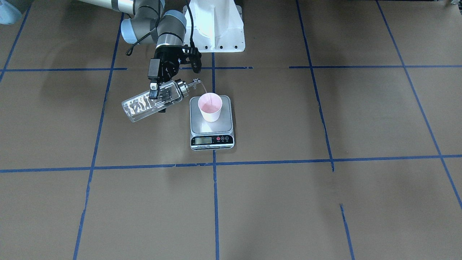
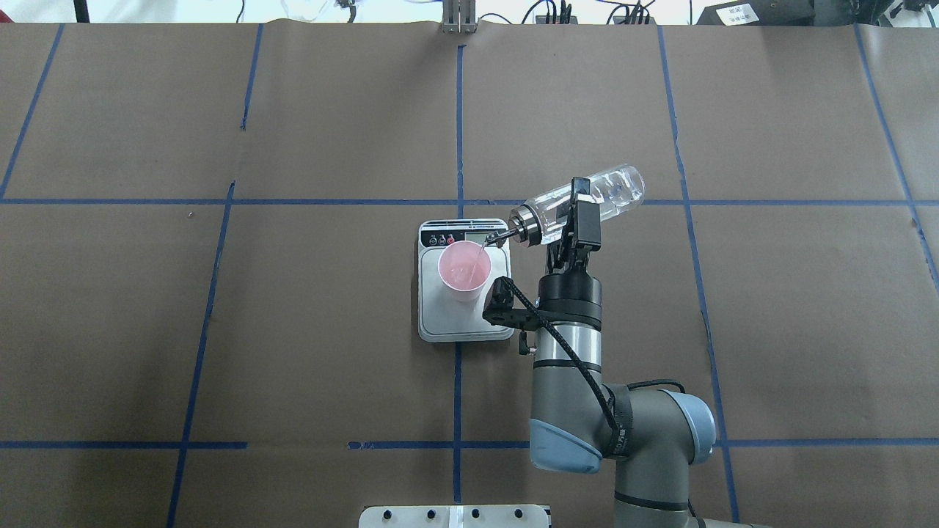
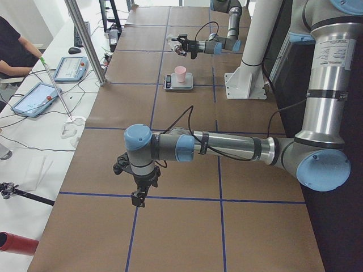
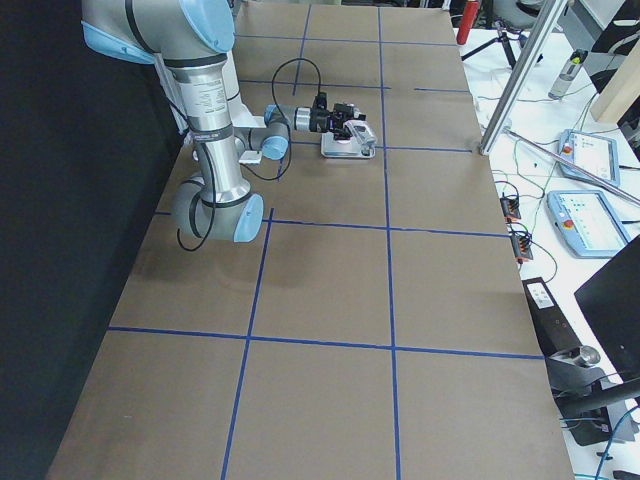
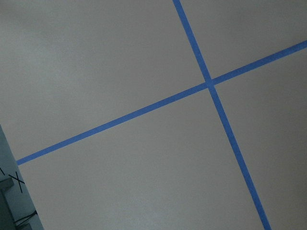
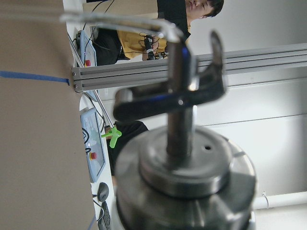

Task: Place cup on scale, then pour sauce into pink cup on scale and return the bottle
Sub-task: 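Rotate the bottle back upright with the right gripper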

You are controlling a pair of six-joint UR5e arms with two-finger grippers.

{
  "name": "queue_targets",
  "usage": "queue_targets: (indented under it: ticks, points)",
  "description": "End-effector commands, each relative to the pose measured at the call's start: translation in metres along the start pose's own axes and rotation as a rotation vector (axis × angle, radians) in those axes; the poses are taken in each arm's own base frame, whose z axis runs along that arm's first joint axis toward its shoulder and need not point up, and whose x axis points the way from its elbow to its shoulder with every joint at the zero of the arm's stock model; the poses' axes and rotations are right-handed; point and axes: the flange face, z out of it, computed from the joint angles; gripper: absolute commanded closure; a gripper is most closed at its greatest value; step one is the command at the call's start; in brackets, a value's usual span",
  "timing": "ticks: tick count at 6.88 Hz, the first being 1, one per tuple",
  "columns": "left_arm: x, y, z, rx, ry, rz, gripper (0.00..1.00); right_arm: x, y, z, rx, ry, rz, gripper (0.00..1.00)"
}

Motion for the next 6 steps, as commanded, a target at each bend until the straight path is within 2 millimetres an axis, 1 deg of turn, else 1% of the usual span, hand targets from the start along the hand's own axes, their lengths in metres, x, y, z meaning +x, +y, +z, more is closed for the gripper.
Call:
queue_targets:
  ticks: [1,2,4,6]
  points:
    - [0.000,-0.001,-0.002,0.004,-0.002,0.001,0.00,0.006,-0.001,0.000,0.013,-0.041,0.098,1.00]
    - [0.001,0.000,-0.003,0.005,-0.002,0.000,0.00,0.008,-0.001,0.000,0.021,-0.061,0.144,1.00]
    - [-0.003,-0.002,-0.010,0.016,-0.008,-0.005,0.00,0.019,-0.002,0.001,0.028,-0.132,0.438,1.00]
    - [-0.005,-0.003,-0.016,0.027,-0.013,-0.008,0.00,0.038,-0.006,-0.001,0.020,-0.202,0.678,1.00]
